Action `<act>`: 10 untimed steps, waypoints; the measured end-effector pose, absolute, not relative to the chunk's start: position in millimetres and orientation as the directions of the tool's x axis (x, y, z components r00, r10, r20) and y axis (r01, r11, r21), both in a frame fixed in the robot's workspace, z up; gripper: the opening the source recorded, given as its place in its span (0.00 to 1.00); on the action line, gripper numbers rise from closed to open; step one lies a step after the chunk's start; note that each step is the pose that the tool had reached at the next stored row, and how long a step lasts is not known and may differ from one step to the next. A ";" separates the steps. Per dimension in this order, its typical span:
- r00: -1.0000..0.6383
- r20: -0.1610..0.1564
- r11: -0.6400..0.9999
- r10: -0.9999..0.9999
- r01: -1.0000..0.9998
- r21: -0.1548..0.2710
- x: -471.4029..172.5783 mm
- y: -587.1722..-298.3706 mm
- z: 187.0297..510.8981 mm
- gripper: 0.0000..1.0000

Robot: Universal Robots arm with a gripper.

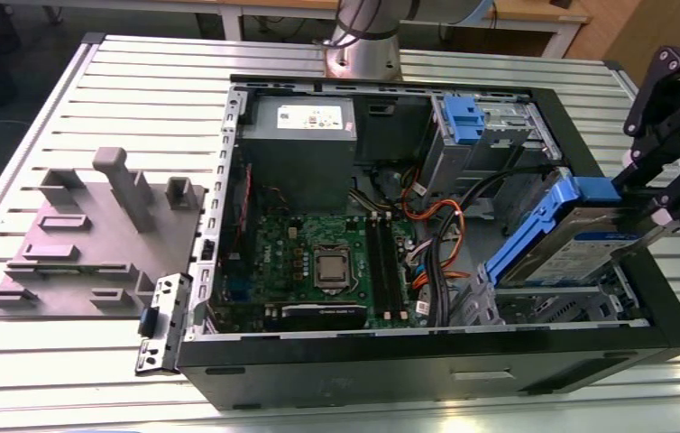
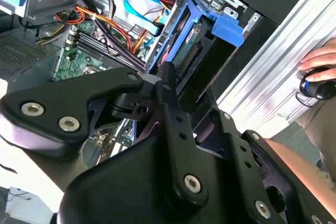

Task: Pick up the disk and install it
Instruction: 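Insert the disk into the insertion slot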

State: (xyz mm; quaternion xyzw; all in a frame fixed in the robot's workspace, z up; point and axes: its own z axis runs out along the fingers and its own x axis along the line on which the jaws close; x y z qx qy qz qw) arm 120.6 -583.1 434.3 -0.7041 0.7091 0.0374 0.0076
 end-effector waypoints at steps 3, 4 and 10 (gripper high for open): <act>-0.009 -0.063 0.007 -0.998 -0.999 0.042 120.6 -583.1 430.4 0.35; -0.010 -0.063 0.007 -0.998 -0.999 0.042 120.6 -583.1 429.7 0.35; -0.010 -0.064 0.007 -0.998 -0.999 0.042 120.6 -583.1 429.2 0.35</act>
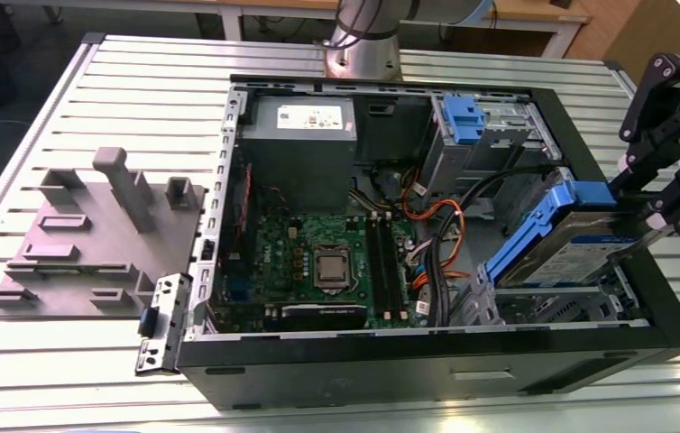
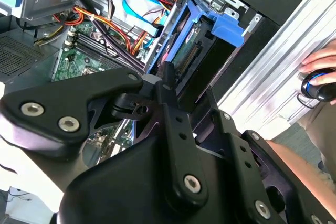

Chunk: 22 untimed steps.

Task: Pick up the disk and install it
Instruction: 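Insert the disk into the insertion slot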

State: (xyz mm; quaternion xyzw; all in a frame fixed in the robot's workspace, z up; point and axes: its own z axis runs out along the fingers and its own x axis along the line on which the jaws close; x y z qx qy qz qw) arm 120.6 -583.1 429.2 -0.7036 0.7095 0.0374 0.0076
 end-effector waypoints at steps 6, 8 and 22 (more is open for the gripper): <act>-0.010 -0.064 0.007 -0.998 -0.999 0.042 120.6 -583.1 419.0 0.35; -0.010 -0.063 0.007 -0.998 -0.999 0.042 120.6 -583.2 415.5 0.35; -0.010 -0.063 0.007 -0.998 -0.999 0.042 120.6 -583.5 390.0 0.35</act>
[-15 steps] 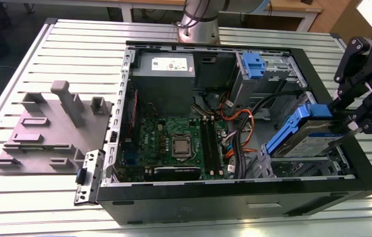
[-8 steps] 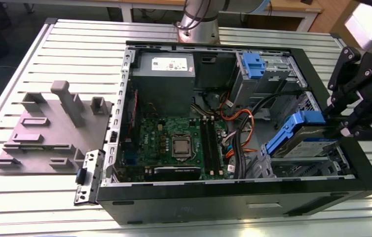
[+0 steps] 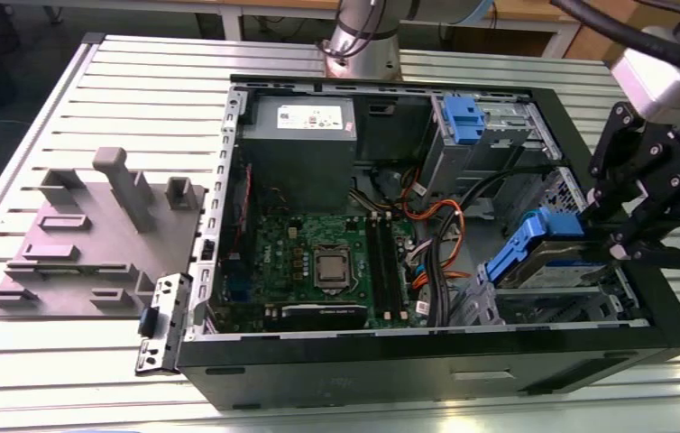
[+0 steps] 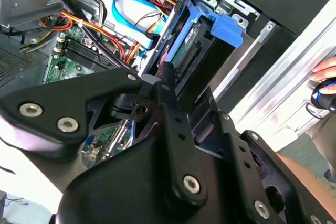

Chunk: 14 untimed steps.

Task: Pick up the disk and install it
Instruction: 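Insert the disk into the insertion slot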

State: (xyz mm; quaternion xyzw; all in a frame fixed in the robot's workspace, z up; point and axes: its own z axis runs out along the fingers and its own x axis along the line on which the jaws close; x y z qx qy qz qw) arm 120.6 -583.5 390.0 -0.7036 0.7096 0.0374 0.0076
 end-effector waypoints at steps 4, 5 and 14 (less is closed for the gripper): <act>-0.010 -0.063 0.007 -0.998 -0.999 0.042 120.6 -583.7 382.9 0.35; -0.010 -0.063 0.007 -0.998 -0.999 0.042 120.6 -583.8 381.0 0.35; -0.010 -0.063 0.007 -0.998 -0.999 0.042 120.6 -584.4 364.1 0.35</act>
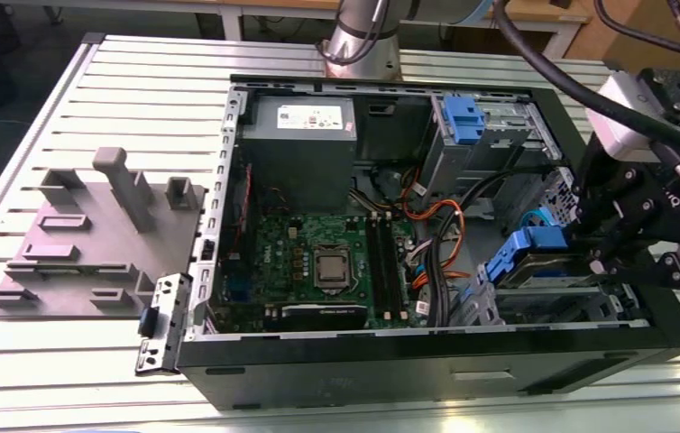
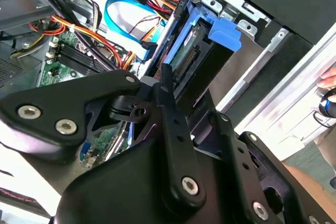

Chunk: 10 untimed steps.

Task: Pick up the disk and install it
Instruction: 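Insert the disk into the insertion slot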

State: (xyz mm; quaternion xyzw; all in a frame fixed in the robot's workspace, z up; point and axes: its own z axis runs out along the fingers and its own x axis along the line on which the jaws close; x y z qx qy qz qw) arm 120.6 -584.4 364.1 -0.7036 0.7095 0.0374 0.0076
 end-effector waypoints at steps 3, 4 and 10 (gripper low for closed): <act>-0.010 -0.064 0.007 -0.998 -0.999 0.042 120.6 -584.6 358.7 0.35; -0.010 -0.063 0.007 -0.998 -0.999 0.042 120.6 -584.6 358.3 0.35; -0.010 -0.064 0.007 -0.998 -0.999 0.042 120.6 -584.6 357.8 0.35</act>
